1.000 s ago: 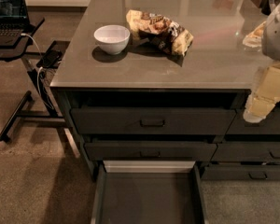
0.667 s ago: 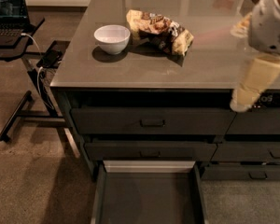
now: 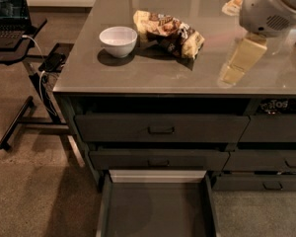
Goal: Place brown chip bag into bottom drawer
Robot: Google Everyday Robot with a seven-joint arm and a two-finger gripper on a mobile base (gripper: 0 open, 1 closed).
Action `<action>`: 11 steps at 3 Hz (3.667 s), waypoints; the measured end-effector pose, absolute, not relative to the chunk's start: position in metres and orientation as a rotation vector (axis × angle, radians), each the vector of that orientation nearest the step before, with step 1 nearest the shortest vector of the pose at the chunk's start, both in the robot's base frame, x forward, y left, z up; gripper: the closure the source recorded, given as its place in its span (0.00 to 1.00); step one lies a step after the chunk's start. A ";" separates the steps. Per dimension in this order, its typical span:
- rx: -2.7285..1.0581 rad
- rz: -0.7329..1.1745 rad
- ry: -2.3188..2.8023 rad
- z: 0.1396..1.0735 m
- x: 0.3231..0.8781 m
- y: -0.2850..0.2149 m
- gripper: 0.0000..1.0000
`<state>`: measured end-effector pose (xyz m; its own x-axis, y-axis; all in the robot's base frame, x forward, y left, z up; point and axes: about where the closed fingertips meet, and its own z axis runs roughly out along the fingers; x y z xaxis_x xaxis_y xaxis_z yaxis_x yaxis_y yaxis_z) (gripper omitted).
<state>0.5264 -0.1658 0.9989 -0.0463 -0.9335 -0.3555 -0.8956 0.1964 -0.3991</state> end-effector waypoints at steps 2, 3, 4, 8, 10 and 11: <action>-1.611 -0.038 1.912 0.998 0.574 -0.163 0.00; -1.580 -0.029 1.907 0.994 0.583 -0.163 0.00; -1.523 -0.033 1.887 0.988 0.609 -0.169 0.00; -1.380 0.034 1.792 0.953 0.741 -0.170 0.00; -1.313 0.196 1.772 0.937 0.784 -0.141 0.00; -1.285 0.264 1.774 0.929 0.793 -0.128 0.00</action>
Offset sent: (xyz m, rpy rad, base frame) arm 0.0355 0.0031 -0.0003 0.0699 -0.0253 -0.0160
